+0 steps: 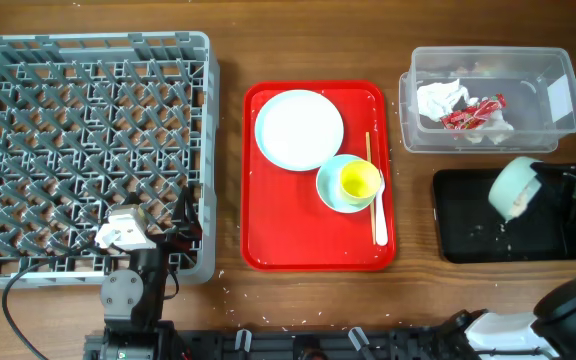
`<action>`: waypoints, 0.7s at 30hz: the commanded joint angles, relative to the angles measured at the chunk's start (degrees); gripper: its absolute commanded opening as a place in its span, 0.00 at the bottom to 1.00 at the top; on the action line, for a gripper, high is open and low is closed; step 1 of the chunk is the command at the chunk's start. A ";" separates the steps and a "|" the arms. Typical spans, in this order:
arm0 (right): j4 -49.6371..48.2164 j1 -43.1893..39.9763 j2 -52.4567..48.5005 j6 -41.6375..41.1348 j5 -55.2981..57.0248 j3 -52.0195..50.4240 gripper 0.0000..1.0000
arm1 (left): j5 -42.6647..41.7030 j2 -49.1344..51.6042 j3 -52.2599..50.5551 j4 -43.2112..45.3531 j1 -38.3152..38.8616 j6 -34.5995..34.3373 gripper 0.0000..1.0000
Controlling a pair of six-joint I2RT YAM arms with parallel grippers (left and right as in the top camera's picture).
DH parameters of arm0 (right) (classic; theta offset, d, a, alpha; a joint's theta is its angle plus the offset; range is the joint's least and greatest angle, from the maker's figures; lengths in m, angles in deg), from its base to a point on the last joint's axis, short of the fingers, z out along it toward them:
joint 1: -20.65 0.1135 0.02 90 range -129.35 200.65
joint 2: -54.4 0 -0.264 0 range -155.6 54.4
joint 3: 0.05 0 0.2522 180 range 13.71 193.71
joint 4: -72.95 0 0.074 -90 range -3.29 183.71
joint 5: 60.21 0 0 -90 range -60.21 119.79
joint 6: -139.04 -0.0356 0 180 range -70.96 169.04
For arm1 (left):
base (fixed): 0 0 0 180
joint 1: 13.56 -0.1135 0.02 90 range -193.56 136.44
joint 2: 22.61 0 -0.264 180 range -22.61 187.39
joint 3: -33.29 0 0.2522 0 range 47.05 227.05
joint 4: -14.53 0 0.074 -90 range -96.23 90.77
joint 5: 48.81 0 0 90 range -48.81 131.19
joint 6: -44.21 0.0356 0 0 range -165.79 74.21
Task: Sort waste into correct bins and load items into the dishwasher rack
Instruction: 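Carry the rice bowl right and tip the rice onto the black tray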
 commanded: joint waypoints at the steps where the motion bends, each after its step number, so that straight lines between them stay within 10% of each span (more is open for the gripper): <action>1: -5.31 -4.79 0.50 -1.62 -4.59 -3.85 0.04 | 0.39 -0.24 -0.26 0.02 0.26 -0.72 1.00; 21: -19.78 -8.55 0.46 -6.19 -33.42 -15.13 0.05 | 0.39 -0.24 -0.24 0.00 0.26 -0.72 1.00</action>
